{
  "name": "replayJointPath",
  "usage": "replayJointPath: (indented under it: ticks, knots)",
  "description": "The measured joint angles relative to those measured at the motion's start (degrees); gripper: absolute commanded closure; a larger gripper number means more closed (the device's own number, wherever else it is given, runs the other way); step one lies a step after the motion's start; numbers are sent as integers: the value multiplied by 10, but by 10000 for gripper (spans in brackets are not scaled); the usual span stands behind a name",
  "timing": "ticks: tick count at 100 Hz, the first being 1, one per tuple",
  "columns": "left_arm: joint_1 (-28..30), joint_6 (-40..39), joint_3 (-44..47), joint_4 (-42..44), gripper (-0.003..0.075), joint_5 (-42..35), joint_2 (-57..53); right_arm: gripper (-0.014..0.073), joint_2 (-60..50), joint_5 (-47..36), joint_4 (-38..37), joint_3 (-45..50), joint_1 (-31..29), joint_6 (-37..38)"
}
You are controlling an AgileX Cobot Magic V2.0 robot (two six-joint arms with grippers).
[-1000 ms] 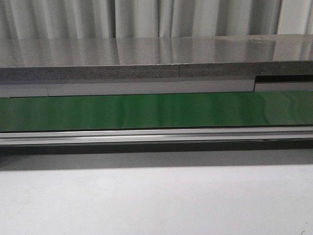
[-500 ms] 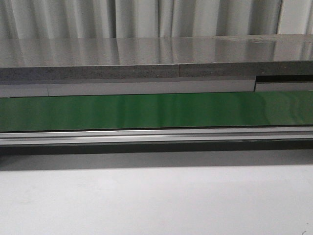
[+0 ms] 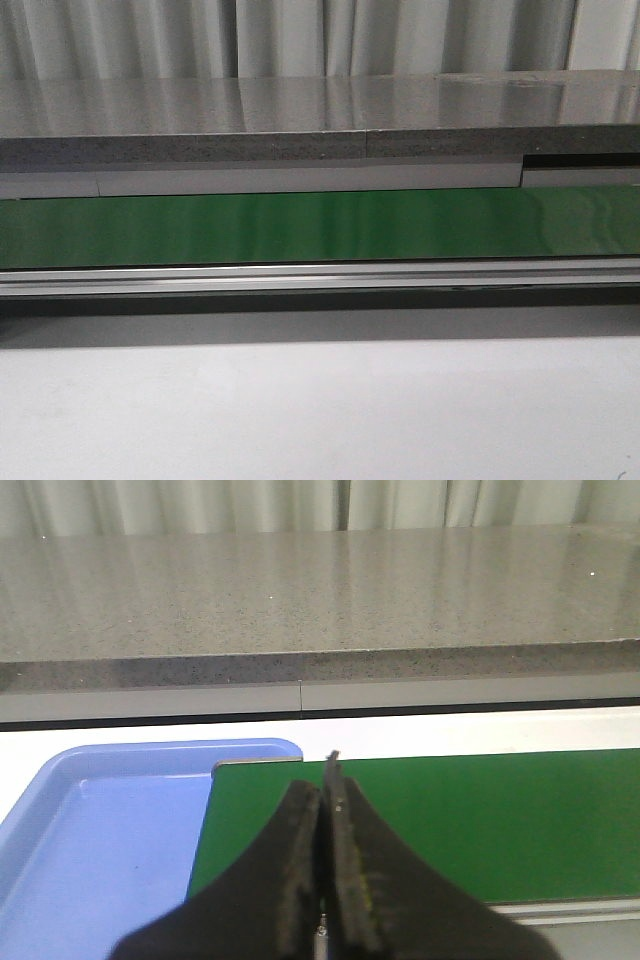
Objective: Move button from left to right
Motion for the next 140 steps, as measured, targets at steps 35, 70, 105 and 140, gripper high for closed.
replayJointPath:
  ticks: [35, 70, 105, 140]
  knots:
    - [0, 0, 0, 0, 740, 0, 0, 661, 0, 0, 1, 0, 0, 0]
    - [0, 0, 0, 0, 740, 0, 0, 661, -2, -1, 1, 0, 1, 0]
    - [0, 0, 0, 0, 740, 0, 0, 661, -89, -82, -93, 78, 66, 106]
    - [0, 0, 0, 0, 740, 0, 0, 661, -210, -175, -116, 242, 72, 158]
